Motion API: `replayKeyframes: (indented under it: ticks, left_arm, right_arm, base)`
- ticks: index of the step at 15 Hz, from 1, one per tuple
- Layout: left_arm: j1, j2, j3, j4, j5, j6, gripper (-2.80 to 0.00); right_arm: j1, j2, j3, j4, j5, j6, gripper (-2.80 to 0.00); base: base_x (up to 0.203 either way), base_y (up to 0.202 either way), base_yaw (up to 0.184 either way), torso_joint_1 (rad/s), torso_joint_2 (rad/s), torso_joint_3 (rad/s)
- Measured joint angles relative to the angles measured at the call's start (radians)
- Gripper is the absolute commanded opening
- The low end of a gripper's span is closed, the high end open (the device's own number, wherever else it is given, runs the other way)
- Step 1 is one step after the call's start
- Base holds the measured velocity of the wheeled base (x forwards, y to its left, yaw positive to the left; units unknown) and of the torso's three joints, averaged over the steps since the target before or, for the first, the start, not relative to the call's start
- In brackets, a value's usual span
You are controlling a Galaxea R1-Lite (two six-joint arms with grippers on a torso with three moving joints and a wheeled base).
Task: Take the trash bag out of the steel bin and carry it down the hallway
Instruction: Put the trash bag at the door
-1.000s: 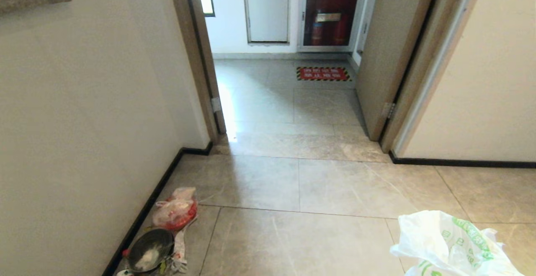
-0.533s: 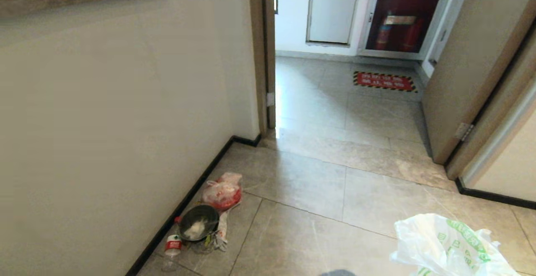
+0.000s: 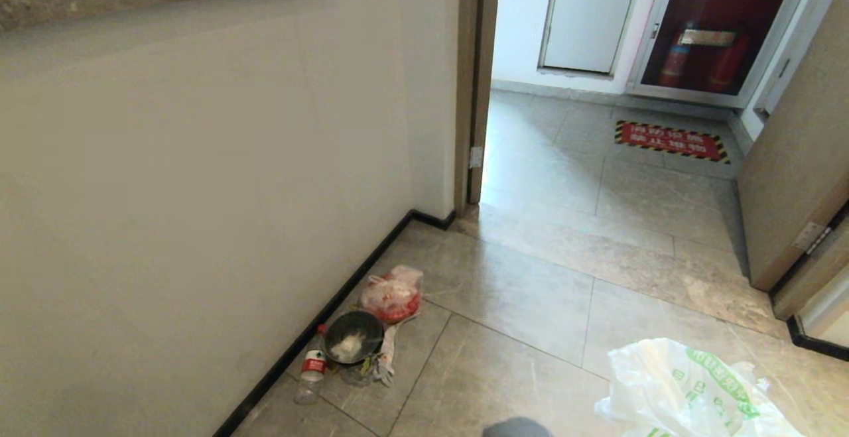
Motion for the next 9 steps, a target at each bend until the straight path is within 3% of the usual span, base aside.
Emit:
replayKeyframes:
  ticks: [9]
  left_arm:
    - [0.000, 0.000, 0.000, 0.000, 0.000, -0.002, -2.80]
  right_arm:
    - [0.000, 0.000, 0.000, 0.001, 0.000, 0.000, -2.80]
  base:
    - [0.000, 0.000, 0.000, 0.000, 0.00, 0.000]
